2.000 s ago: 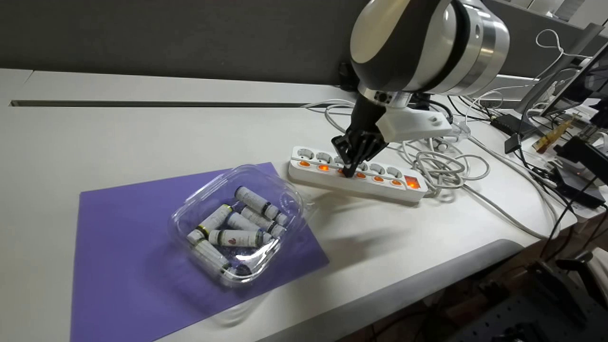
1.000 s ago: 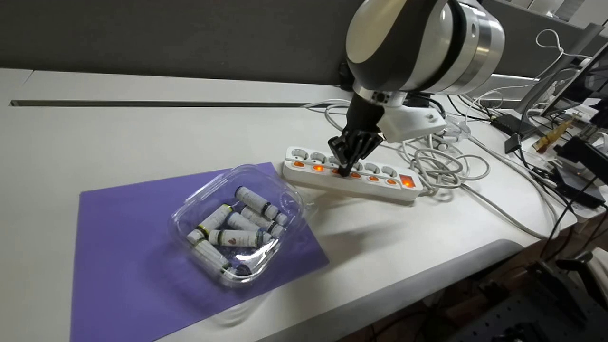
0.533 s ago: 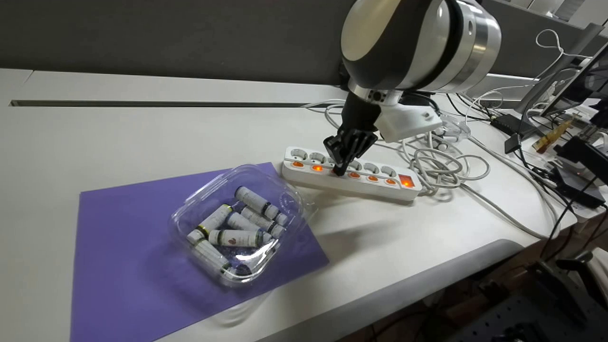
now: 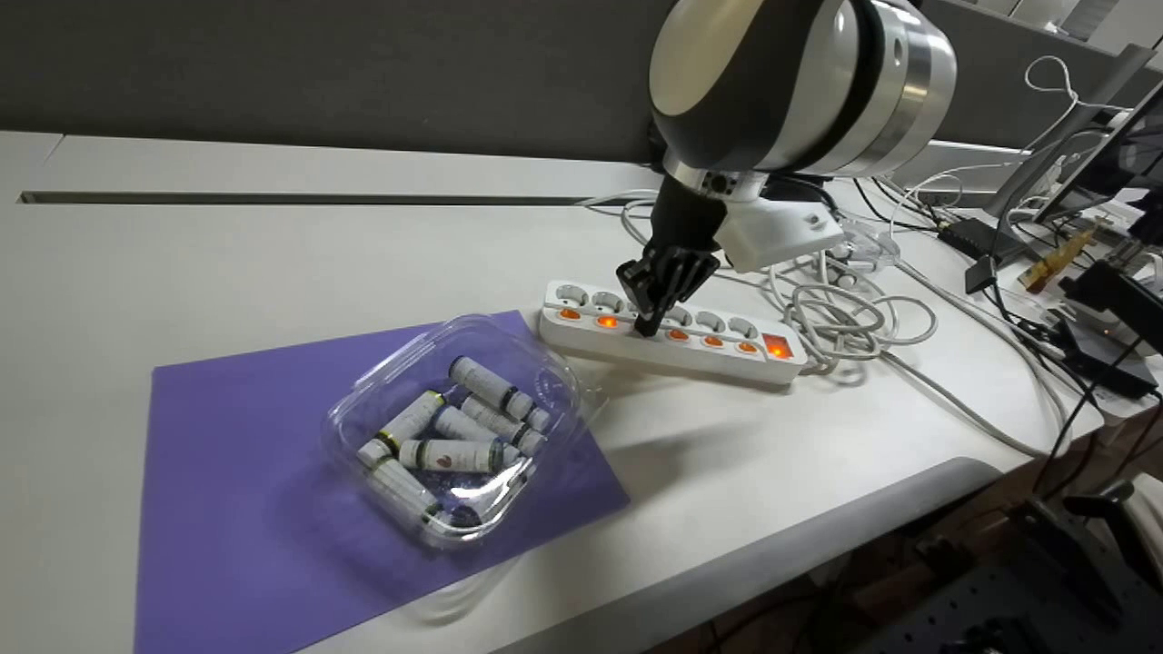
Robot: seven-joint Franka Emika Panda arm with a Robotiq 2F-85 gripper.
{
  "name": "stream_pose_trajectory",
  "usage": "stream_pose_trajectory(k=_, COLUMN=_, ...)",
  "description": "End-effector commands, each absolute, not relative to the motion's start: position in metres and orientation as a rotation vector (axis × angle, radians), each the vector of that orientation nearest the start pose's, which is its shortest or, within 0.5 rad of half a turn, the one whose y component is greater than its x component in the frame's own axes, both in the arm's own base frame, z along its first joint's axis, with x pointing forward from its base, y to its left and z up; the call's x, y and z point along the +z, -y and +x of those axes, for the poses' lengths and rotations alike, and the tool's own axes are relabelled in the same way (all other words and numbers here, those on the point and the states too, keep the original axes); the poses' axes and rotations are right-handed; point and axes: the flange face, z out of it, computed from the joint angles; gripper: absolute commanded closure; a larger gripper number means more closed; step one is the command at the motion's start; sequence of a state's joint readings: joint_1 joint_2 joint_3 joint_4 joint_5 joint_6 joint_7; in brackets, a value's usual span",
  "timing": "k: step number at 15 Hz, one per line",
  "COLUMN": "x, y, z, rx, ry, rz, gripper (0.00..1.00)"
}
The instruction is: Turn on the third switch from the left
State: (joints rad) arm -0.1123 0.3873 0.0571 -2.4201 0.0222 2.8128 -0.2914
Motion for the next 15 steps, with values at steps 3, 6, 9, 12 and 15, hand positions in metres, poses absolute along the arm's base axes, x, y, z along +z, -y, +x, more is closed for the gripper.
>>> stream_pose_trajectory(k=3, x=0.151, y=0.029, z=0.495, rx=-0.003, ry=0.298, rz=-3.102, gripper=1.0)
stream_pose_trajectory(k=6, x=0.146, y=0.029, z=0.501, rx=0.009, ry=0.273, rz=-3.111, gripper=1.0)
stream_pose_trajectory(k=9, x=0.142, y=0.029, z=0.508, rx=0.022, ry=0.274, rz=-3.12, gripper=1.0)
stream_pose_trajectory(k=12, x=0.136, y=0.029, z=0.516, rx=0.064, ry=0.251, rz=-3.127, gripper=1.0)
stream_pose_trajectory(k=15, x=0.131, y=0.031, z=0.53, rx=0.138, ry=0.191, rz=-3.143, gripper=1.0)
